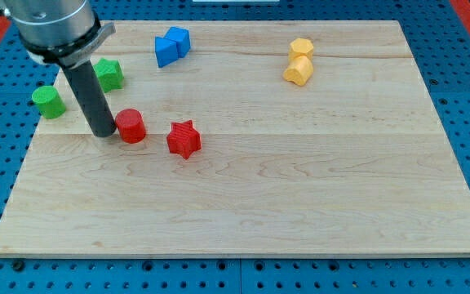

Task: Move the green circle into the green star

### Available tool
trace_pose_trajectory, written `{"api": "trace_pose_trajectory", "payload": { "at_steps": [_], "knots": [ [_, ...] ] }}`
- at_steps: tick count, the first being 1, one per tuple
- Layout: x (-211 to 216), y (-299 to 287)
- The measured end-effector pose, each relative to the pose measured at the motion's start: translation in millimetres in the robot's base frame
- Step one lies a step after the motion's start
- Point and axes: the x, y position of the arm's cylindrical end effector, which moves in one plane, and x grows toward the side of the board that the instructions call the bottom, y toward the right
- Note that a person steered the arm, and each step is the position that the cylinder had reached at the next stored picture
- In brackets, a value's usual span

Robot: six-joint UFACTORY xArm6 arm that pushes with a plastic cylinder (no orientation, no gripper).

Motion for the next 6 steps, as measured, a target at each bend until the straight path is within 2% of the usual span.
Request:
{"api": "trace_pose_trajectory", "payload": {
  "at_steps": [1,2,3,4,5,6],
  "knots": [
    [-5.7,13.5],
    [11.0,60.3],
    [37.2,23.4],
    [58.0,-60.0],
    [13.7,-111.0],
    [0.2,-112.0]
  ]
}}
